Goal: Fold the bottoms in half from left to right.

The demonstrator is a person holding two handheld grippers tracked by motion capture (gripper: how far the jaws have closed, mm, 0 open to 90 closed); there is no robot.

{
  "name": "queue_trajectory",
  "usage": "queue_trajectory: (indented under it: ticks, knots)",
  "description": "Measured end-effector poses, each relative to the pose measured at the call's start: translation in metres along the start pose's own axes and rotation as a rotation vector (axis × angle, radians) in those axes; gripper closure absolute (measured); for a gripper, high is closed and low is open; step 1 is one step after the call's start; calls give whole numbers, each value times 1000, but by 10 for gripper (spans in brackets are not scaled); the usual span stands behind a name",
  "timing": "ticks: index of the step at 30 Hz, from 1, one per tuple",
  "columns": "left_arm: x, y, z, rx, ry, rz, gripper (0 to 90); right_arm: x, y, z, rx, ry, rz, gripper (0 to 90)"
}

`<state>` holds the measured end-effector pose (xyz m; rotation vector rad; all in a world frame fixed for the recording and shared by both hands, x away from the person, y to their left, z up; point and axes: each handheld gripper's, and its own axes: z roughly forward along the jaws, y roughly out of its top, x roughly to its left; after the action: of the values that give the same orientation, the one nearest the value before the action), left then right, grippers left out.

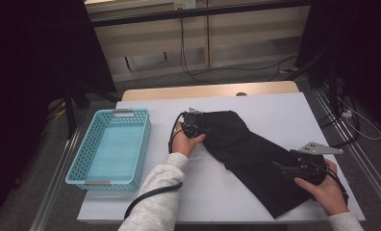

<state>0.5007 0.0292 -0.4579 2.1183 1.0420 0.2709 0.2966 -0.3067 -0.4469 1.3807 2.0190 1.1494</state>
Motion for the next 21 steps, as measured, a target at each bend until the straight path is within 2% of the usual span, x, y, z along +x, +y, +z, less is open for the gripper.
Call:
queue_trajectory:
  ticks: [4,6,12,14,21]
  knots:
    - [0,0,-1,6,1,-18,539,1,1,1,-1,3,-7,157]
    - [0,0,-2,6,7,-12,605,1,1,1,-1,5,-11,157]
    - [0,-1,-4,2,-10,-50,786,3,2,2,2,11,-15,158]
    - [0,0,-5,7,-5,-45,813,3,1,2,3,12,-16,158]
    - [11,0,-17,-6,-4,-79,860,2,1,2,7,12,-21,160]
